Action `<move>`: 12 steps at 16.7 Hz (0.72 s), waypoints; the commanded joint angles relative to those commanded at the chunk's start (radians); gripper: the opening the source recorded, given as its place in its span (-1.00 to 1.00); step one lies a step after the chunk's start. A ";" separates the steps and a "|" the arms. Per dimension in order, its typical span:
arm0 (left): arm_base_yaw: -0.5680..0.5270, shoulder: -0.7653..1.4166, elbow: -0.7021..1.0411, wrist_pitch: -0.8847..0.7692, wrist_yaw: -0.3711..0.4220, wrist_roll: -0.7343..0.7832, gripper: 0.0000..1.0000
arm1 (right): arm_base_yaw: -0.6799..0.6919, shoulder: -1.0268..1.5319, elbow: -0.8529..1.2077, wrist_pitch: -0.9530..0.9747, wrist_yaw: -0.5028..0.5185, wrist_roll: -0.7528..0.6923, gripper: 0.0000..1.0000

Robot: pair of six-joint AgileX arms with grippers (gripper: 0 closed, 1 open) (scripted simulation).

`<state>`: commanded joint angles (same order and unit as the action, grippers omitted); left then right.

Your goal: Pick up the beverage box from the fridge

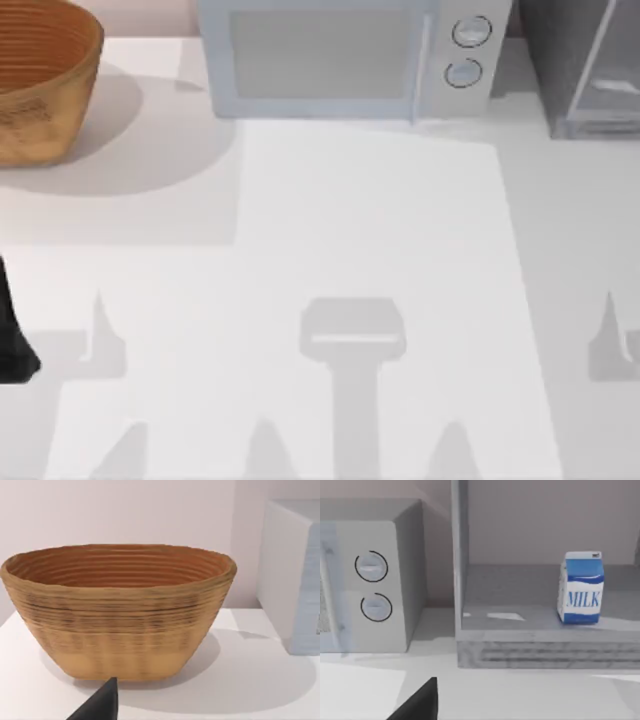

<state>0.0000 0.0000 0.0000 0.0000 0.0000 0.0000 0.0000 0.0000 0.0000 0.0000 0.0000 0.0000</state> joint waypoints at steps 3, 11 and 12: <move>0.000 0.000 0.000 0.000 0.000 0.000 1.00 | -0.004 0.010 0.002 0.010 -0.004 0.000 1.00; 0.000 0.000 0.000 0.000 0.000 0.000 1.00 | -0.152 0.460 0.060 0.449 -0.145 -0.001 1.00; 0.000 0.000 0.000 0.000 0.000 0.000 1.00 | -0.180 0.556 0.068 0.534 -0.171 0.000 1.00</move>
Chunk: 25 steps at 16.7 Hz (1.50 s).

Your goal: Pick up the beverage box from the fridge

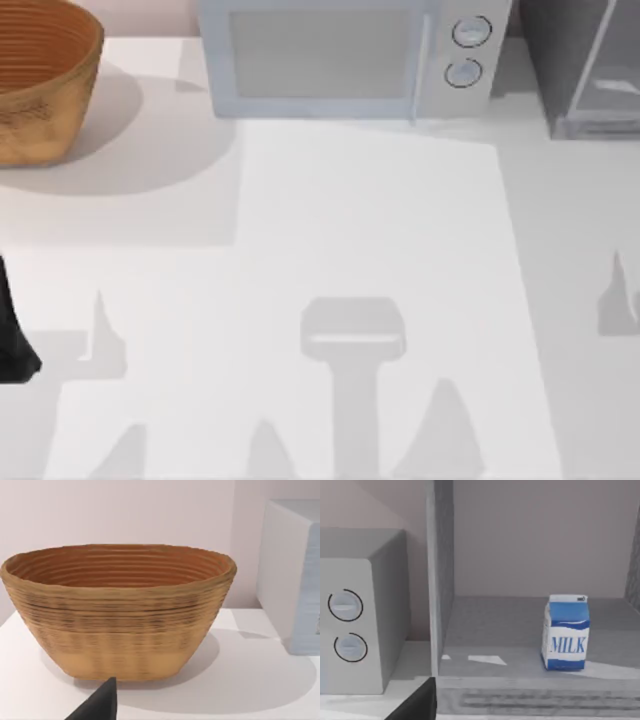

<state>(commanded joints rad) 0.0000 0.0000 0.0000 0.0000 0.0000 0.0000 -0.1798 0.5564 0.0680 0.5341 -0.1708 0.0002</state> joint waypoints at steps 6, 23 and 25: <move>0.000 0.000 0.000 0.000 0.000 0.000 1.00 | -0.168 0.625 0.040 0.508 -0.161 0.010 1.00; 0.000 0.000 0.000 0.000 0.000 0.000 1.00 | -0.349 1.237 0.115 1.081 -0.341 0.017 1.00; 0.000 0.000 0.000 0.000 0.000 0.000 1.00 | -0.335 1.268 0.149 1.073 -0.326 0.015 1.00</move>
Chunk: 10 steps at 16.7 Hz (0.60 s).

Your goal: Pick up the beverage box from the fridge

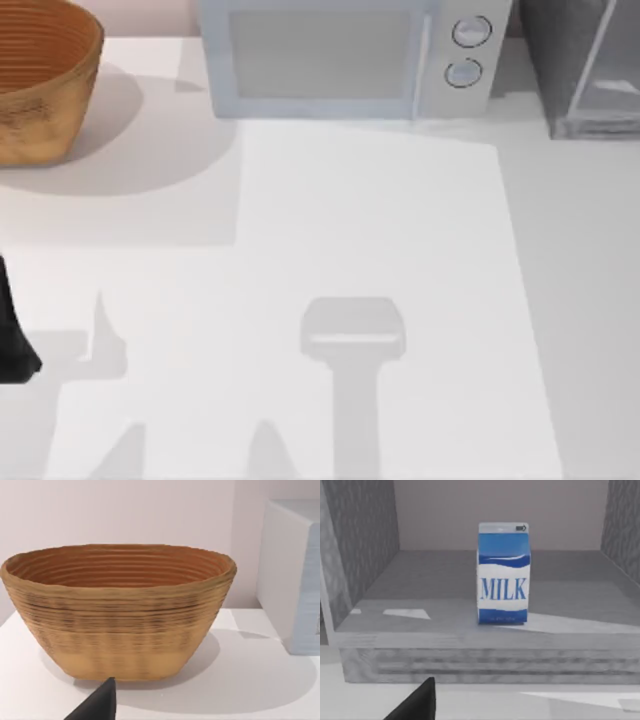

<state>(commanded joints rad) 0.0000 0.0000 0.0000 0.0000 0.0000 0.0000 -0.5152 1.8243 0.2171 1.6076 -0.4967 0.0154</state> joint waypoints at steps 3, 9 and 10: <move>0.000 0.000 0.000 0.000 0.000 0.000 1.00 | 0.046 0.098 0.130 -0.034 0.052 -0.005 1.00; 0.000 0.000 0.000 0.000 0.000 0.000 1.00 | 0.187 0.351 0.532 -0.165 0.202 -0.006 1.00; 0.000 0.000 0.000 0.000 0.000 0.000 1.00 | 0.209 0.386 0.588 -0.187 0.225 -0.006 1.00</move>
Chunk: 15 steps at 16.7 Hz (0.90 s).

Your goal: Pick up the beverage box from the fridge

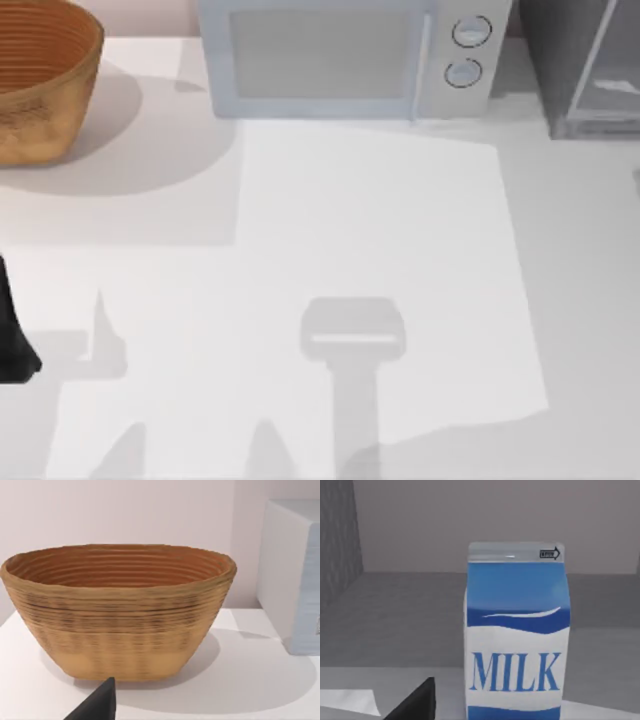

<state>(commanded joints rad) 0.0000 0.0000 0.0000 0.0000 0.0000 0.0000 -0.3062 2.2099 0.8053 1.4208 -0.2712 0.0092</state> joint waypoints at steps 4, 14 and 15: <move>0.000 0.000 0.000 0.000 0.000 0.000 1.00 | 0.057 0.076 0.119 -0.056 0.059 0.000 1.00; 0.000 0.000 0.000 0.000 0.000 0.000 1.00 | 0.073 0.146 0.283 -0.146 0.076 -0.001 1.00; 0.000 0.000 0.000 0.000 0.000 0.000 1.00 | 0.077 0.163 0.327 -0.170 0.080 -0.001 1.00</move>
<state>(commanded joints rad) 0.0000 0.0000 0.0000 0.0000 0.0000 0.0000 -0.2290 2.3728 1.1324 1.2504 -0.1909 0.0082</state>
